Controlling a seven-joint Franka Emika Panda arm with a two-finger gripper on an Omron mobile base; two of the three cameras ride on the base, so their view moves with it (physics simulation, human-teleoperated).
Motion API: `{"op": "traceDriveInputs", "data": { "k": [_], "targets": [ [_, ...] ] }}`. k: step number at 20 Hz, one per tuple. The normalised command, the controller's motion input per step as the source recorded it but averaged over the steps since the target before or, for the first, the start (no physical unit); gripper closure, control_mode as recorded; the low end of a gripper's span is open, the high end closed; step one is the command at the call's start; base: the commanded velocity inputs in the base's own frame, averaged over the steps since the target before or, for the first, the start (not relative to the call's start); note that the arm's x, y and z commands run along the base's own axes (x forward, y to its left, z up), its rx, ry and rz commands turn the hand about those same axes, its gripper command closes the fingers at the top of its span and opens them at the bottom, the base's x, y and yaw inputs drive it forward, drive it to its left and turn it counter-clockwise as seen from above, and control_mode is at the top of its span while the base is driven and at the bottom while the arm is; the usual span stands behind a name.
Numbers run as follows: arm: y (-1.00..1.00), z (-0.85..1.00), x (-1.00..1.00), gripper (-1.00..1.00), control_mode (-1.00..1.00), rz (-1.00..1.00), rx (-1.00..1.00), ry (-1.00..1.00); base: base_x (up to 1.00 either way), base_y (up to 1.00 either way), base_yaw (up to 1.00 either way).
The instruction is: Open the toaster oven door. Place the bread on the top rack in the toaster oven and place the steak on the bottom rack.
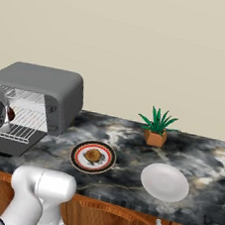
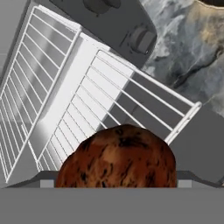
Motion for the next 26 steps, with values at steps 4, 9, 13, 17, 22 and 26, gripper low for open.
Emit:
{"op": "traceDriveInputs", "data": {
  "k": [4, 9, 13, 17, 22, 26],
  "targets": [
    [0.25, -0.17, 0.23, 1.00, -1.00, -0.05, 0.00, 0.00, 0.00, 0.00, 0.00],
    [0.23, -0.09, 0.20, 1.00, -1.00, -0.01, 0.00, 0.06, 0.00, 0.00, 0.00],
    [0.16, -0.11, 0.19, 1.00, -1.00, -0.02, 0.00, 0.05, 0.00, 0.00, 0.00],
    [0.13, -0.17, 0.21, 1.00, -1.00, -0.02, 0.00, 0.02, 0.00, 0.00, 0.00],
    [0.16, -0.27, 0.11, 1.00, -1.00, -0.04, 0.01, 0.09, 0.00, 0.00, 0.00],
    [0.10, -0.27, 0.05, 1.00, -1.00, -0.05, 0.01, 0.02, 0.00, 0.00, 0.00]
  ]
}}
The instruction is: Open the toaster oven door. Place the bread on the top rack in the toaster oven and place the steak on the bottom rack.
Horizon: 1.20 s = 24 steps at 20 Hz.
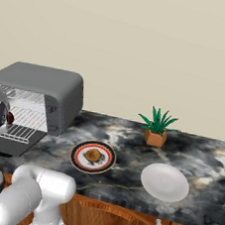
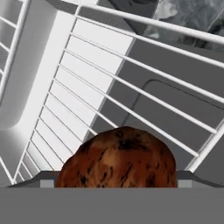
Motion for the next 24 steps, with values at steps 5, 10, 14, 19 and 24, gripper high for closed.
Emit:
{"op": "traceDriveInputs", "data": {
  "k": [5, 10, 14, 19, 24],
  "targets": [
    [0.09, -0.19, 0.12, 1.00, -1.00, -0.03, 0.01, 0.03, 0.00, 0.00, 0.00],
    [0.04, -0.09, 0.03, 1.00, -1.00, -0.03, 0.01, 0.03, 0.00, 0.00, 0.00],
    [0.00, 0.02, 0.10, 1.00, -1.00, -0.13, 0.05, 0.02, 0.00, 0.00, 0.00],
    [0.05, 0.00, 0.10, 1.00, -1.00, -0.20, 0.08, 0.00, 0.00, 0.00, 0.00],
    [0.09, -0.01, 0.16, 1.00, -1.00, -0.16, 0.10, 0.00, 0.00, 0.00, 0.00]
  ]
}}
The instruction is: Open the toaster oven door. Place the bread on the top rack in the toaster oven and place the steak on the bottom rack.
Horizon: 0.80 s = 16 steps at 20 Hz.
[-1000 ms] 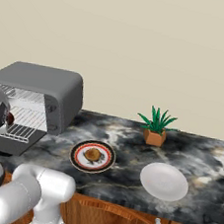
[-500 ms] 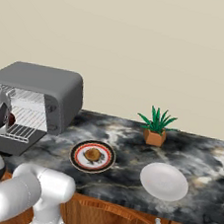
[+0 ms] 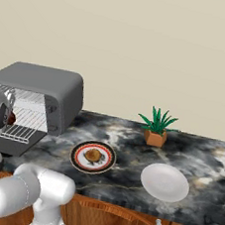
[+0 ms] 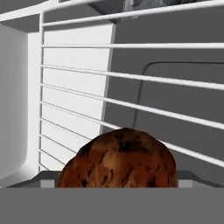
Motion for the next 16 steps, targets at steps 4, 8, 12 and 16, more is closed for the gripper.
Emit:
{"op": "traceDriveInputs", "data": {
  "k": [4, 8, 12, 16],
  "targets": [
    [0.04, -0.02, 0.12, 1.00, -1.00, -0.09, 0.12, 0.00, 0.00, 0.00, 0.00],
    [0.02, -0.12, 0.09, 1.00, -1.00, -0.05, 0.08, 0.02, 0.00, 0.00, 0.00],
    [0.00, -0.26, 0.04, 1.00, -1.00, 0.00, 0.04, 0.00, 0.00, 0.00, 0.00],
    [0.00, -0.23, 0.04, 1.00, -1.00, 0.00, 0.03, 0.00, 0.00, 0.00, 0.00]
  ]
}}
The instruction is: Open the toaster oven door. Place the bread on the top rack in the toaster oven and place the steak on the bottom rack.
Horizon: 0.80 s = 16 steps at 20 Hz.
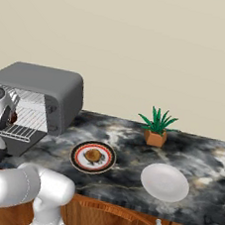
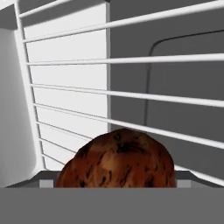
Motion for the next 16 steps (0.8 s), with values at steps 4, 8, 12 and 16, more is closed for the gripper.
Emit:
{"op": "traceDriveInputs", "data": {
  "k": [4, 8, 12, 16],
  "targets": [
    [0.04, -0.17, 0.01, 1.00, -1.00, 0.00, 0.02, 0.00, 0.00, 0.00, 0.00],
    [0.07, -0.24, -0.04, 1.00, -1.00, 0.00, 0.01, 0.10, 0.00, 0.00, 0.00],
    [0.11, -0.30, -0.09, -1.00, -1.00, 0.00, 0.00, 0.14, 0.00, 0.00, 0.00],
    [0.09, -0.30, -0.12, -1.00, -1.00, 0.00, 0.00, 0.08, 0.00, 0.00, 0.00]
  ]
}}
